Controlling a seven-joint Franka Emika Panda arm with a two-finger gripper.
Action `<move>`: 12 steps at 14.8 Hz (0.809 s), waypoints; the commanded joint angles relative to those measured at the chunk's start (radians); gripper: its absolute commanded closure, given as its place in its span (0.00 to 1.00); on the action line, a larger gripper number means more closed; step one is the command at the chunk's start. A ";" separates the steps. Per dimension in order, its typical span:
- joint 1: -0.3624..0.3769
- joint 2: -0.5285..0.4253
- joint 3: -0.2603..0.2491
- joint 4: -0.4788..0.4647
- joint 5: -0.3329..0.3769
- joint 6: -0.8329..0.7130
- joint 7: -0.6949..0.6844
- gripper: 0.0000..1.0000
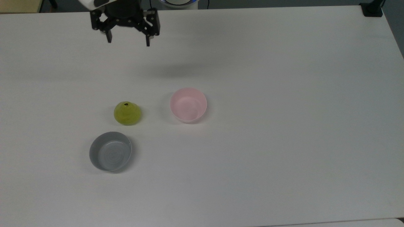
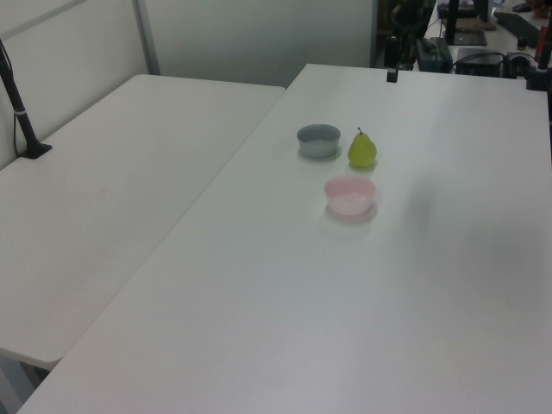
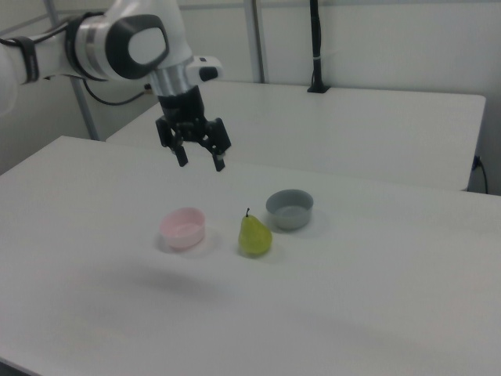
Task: Place the pear in the bowl
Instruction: 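Move the open gripper down over the yellow-green pear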
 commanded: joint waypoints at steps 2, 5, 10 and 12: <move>-0.036 0.124 -0.005 0.004 0.024 0.115 -0.084 0.00; -0.038 0.204 -0.005 0.001 0.024 0.214 -0.081 0.00; -0.038 0.288 -0.002 0.002 0.022 0.306 -0.069 0.00; -0.039 0.310 -0.003 0.002 0.017 0.343 -0.069 0.00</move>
